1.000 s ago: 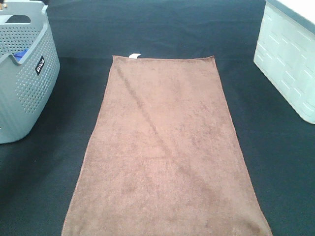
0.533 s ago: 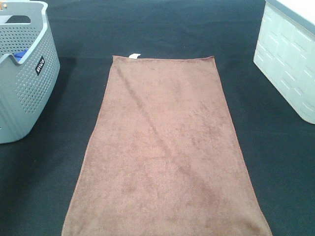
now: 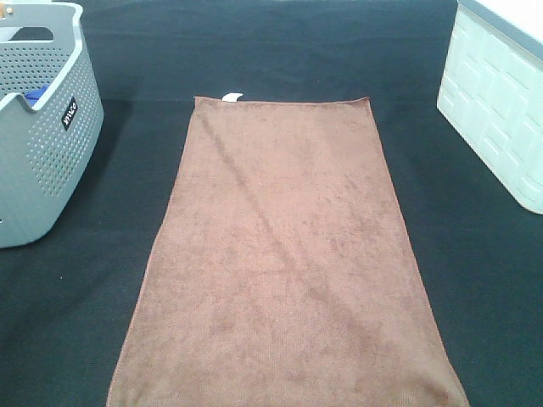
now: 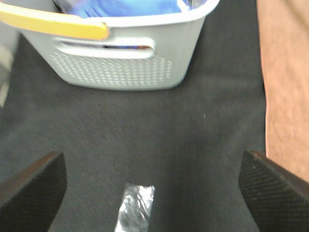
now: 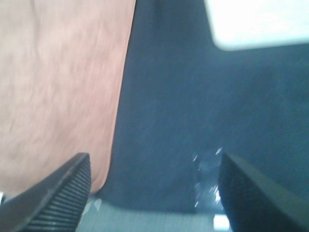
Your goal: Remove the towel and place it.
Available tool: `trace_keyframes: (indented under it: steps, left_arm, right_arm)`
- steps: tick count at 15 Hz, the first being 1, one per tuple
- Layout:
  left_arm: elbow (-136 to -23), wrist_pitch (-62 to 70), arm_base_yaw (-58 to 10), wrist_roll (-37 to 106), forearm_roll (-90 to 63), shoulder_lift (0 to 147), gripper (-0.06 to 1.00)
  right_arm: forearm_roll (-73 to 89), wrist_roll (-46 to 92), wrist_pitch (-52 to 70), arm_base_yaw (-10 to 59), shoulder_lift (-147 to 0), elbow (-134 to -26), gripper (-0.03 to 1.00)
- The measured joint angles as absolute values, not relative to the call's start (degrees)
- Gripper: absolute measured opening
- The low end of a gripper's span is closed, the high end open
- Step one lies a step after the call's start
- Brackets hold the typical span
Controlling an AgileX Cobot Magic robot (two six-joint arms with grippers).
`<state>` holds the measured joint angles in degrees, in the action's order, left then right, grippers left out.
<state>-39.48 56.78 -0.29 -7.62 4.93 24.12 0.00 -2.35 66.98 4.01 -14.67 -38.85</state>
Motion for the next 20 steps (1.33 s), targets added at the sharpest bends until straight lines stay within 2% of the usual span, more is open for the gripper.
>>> trace_keyframes:
  steps: [5,8,14,17,20]
  left_arm:
    - [-29.62,60.39,-0.29,-5.50,5.04,0.97,0.91]
    - [-29.11,60.22,-0.29,-2.58,4.18,-0.29,0.91]
    - [-29.11,60.10,-0.29,-2.18,3.09,-0.29,0.91]
    - [-29.11,60.05,2.29,-2.52,1.43,-0.29,0.91]
    - [-29.11,60.05,2.69,-2.52,1.15,-0.29,0.91]
  right_arm:
    - [-2.86,0.00,66.00,4.01,0.23,-33.40,0.72]
    - [-2.58,1.72,61.94,4.01,0.29,-29.39,0.72]
    - [-2.58,1.89,61.19,3.90,0.29,-28.82,0.72]
    - [-2.23,1.89,61.19,-2.64,0.29,-28.82,0.72]
    - [-1.66,1.89,61.19,-3.55,0.29,-28.82,0.72]
